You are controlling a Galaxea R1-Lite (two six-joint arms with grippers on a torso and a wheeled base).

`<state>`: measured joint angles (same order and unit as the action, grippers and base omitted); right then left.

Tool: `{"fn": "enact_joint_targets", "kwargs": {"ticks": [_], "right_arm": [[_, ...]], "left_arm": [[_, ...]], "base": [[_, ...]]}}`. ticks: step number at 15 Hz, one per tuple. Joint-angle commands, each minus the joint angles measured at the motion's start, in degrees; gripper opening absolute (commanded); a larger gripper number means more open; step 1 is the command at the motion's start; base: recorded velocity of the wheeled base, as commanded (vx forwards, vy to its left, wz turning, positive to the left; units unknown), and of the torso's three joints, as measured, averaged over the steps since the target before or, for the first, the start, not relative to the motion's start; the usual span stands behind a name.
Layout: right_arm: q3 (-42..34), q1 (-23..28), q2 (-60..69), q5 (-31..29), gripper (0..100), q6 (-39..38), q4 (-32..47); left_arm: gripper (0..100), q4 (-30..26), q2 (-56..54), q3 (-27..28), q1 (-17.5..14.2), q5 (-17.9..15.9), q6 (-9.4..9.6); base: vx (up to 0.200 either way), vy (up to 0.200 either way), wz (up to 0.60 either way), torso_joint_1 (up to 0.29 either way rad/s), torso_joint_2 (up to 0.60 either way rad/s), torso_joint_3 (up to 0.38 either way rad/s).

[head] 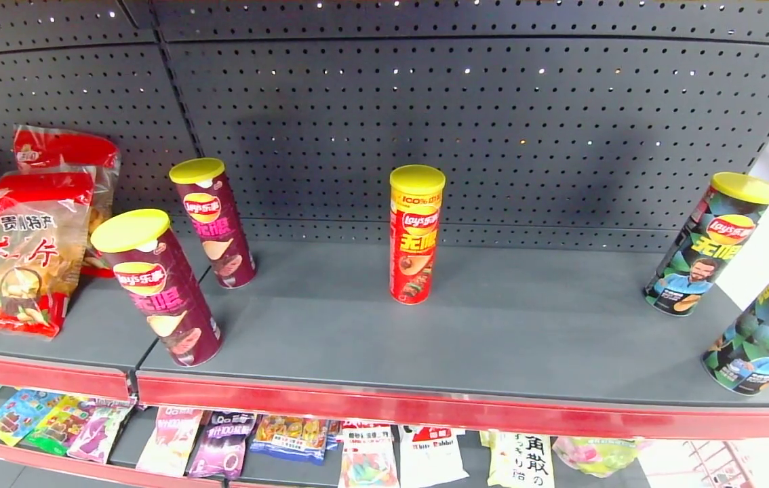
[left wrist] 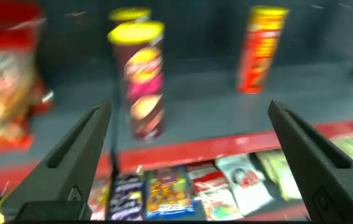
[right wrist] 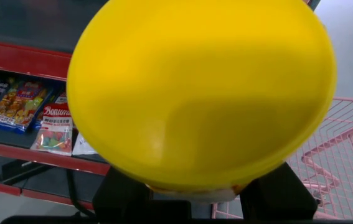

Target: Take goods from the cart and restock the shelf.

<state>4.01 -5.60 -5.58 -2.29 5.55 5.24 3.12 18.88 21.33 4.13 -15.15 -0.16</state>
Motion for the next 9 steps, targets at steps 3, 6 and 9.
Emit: {"fn": "enact_joint_targets", "kwargs": {"ticks": [3,6,9], "right_arm": [[0.0,0.1,0.0,0.0,0,0.0,0.0],[0.0,0.0,0.0,0.0,0,0.0,0.0],[0.0,0.1,0.0,0.0,0,0.0,-0.1]], "left_arm": [[100,12.2,37.8,16.6,17.6,-10.4,5.96],[100,15.0,50.2,21.4,22.7,-8.0,6.05],[100,15.0,60.0,28.9,26.5,-5.7,6.05]], "base": [[0.0,0.0,0.0,0.0,0.0,0.0],[0.0,0.0,0.0,0.0,0.0,0.0],[0.0,0.0,0.0,0.0,0.0,0.0]]}}
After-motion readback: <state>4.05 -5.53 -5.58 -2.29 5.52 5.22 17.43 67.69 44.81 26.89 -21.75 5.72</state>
